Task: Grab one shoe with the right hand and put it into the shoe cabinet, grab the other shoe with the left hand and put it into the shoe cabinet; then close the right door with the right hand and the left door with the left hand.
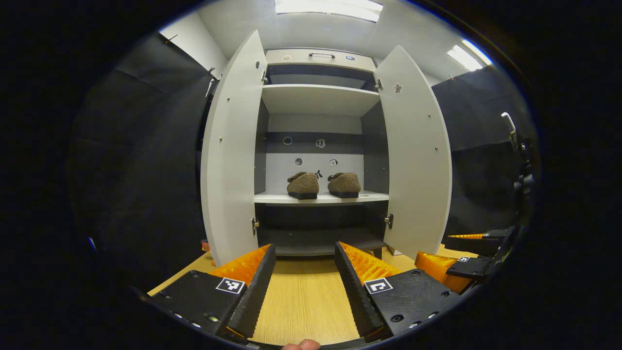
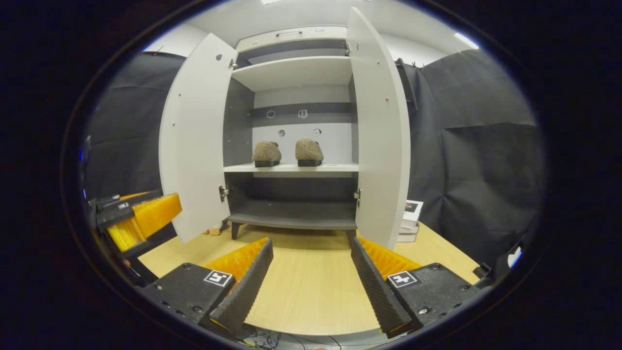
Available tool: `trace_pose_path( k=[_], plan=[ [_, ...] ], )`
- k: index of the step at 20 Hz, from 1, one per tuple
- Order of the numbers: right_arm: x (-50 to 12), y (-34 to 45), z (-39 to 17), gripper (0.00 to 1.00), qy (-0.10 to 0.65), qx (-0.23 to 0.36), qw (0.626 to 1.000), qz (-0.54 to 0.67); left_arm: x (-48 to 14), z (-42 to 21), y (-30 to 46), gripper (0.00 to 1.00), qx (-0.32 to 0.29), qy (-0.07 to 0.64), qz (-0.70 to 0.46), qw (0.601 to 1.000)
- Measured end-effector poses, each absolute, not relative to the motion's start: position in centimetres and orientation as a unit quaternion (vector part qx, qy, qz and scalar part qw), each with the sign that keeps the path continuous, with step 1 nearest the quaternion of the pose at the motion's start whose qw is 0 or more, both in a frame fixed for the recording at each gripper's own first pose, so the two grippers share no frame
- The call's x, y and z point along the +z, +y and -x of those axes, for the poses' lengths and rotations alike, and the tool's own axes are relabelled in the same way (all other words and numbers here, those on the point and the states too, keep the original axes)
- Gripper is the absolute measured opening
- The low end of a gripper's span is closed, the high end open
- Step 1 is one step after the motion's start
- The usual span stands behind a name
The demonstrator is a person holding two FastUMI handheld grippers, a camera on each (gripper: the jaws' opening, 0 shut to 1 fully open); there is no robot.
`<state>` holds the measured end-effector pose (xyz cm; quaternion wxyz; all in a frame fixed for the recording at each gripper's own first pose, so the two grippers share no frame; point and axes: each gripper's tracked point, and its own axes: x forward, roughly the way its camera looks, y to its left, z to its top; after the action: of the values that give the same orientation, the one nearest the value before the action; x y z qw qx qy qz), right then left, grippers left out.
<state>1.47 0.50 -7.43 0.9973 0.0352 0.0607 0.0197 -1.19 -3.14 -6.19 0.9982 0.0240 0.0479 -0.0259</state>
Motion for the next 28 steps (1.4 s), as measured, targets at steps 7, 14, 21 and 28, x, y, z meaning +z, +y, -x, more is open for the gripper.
trace_pose_path(
  k=[7,14,21,28],
  plan=[
    [-7.1,1.3,-0.7,1.0,0.036,0.035,0.998,-0.047,-7.5,2.7,-2.3,0.76,-0.015,0.055,0.017,0.998],
    [-3.4,-3.7,0.8,1.0,0.014,0.002,0.999,-0.051,-7.0,2.9,-2.3,0.9,-0.016,0.044,-0.004,0.999],
    [3.7,-12.8,-0.3,1.0,-0.027,-0.06,0.997,-0.034,-6.5,2.4,-3.3,0.9,-0.03,0.041,-0.016,0.999],
    [15.1,-21.2,-4.6,1.0,-0.095,-0.113,0.988,-0.041,-6.6,2.0,-3.5,0.9,-0.031,0.045,-0.032,0.998]
  ],
)
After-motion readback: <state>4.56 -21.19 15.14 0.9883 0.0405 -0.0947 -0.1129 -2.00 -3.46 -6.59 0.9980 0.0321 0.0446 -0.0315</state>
